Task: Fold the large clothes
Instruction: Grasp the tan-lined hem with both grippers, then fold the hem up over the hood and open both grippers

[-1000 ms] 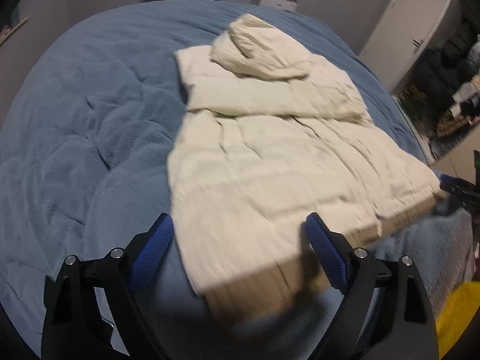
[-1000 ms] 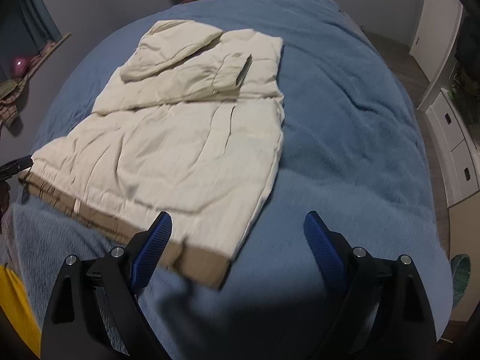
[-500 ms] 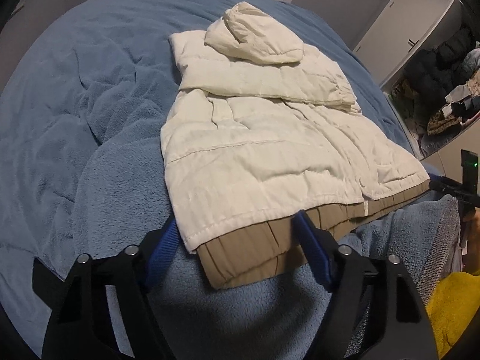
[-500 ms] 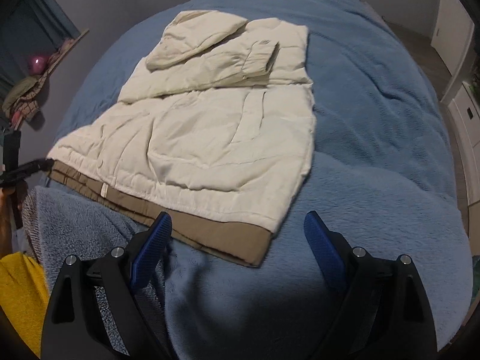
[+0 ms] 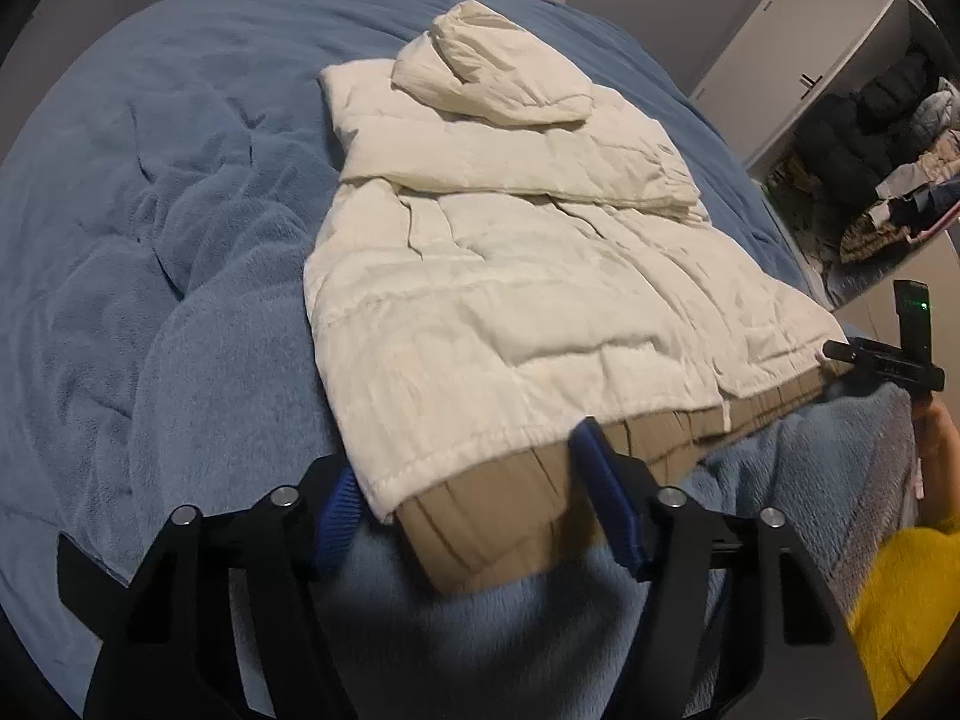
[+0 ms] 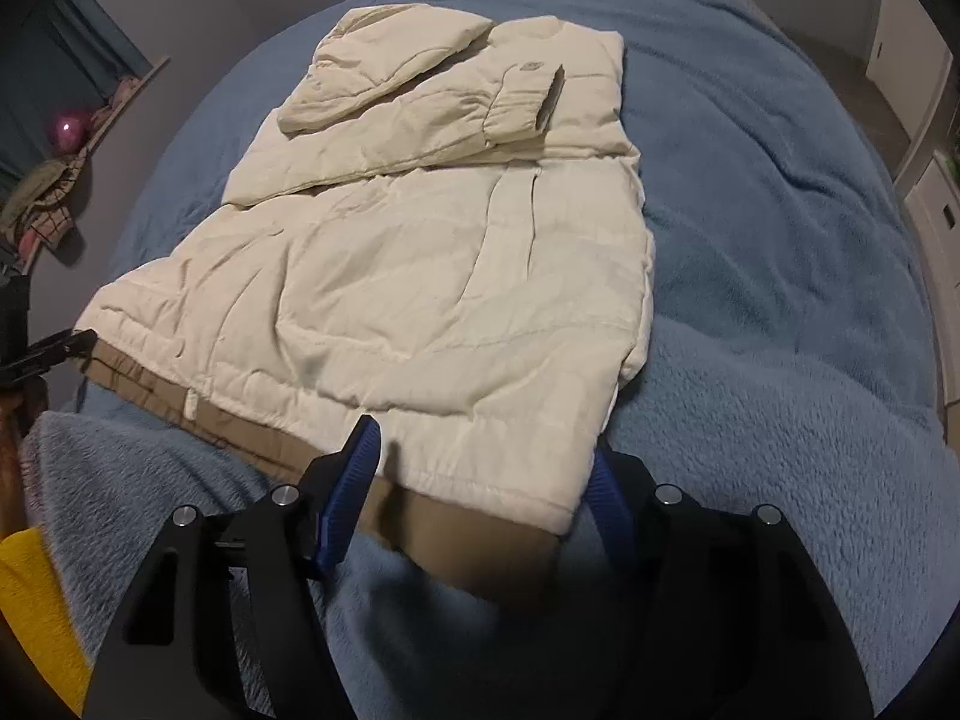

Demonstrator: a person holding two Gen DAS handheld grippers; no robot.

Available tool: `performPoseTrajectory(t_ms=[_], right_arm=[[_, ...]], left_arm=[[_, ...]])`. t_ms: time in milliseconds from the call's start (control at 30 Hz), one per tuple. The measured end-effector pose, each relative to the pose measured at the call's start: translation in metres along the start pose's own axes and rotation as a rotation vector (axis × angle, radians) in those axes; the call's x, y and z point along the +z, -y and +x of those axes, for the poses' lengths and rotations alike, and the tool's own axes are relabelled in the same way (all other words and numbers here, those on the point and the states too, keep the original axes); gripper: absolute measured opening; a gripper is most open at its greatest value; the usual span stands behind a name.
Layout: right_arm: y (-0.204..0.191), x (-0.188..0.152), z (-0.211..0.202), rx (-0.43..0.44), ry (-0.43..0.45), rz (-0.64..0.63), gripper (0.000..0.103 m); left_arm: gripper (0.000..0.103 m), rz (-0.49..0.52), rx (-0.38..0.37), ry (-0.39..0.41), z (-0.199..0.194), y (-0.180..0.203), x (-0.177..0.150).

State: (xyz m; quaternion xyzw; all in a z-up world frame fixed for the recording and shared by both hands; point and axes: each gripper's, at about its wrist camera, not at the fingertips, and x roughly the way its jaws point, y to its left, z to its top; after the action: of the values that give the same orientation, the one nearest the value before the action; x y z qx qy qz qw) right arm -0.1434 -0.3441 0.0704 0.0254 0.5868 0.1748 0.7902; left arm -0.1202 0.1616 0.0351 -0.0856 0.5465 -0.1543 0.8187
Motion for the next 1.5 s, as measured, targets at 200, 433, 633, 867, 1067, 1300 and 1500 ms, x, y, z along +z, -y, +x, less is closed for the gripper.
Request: performPoseTrajectory(t_ms=[200, 433, 633, 867, 1067, 1300, 1500], right_arm=[[0.001, 0.003, 0.008, 0.012, -0.016, 0.010, 0.059], [-0.004, 0.021, -0.003, 0.009, 0.109, -0.006, 0.017], [-0.008, 0.050, -0.031, 0.028, 0.230, -0.029, 0.013], [-0.013, 0.124, -0.041, 0.033, 0.423, -0.024, 0.013], [0.000, 0.194, -0.030, 0.029, 0.521, 0.053, 0.013], [0.021, 0.269, 0.005, 0.007, 0.555, 0.143, 0.013], [0.035, 0.304, 0.054, -0.040, 0.567, 0.173, 0.013]], left_arm=[[0.056, 0.000, -0.026, 0.013, 0.010, -0.002, 0.005], [0.023, 0.044, -0.030, 0.076, 0.002, 0.001, 0.026], [0.020, 0.025, -0.051, 0.159, -0.007, -0.003, 0.057], [0.016, -0.019, -0.043, 0.298, -0.009, -0.013, 0.122], [0.014, -0.021, -0.002, 0.368, 0.003, -0.023, 0.188], [0.014, -0.092, 0.002, 0.397, 0.032, -0.055, 0.256], [0.015, -0.133, 0.039, 0.371, 0.076, -0.074, 0.291]])
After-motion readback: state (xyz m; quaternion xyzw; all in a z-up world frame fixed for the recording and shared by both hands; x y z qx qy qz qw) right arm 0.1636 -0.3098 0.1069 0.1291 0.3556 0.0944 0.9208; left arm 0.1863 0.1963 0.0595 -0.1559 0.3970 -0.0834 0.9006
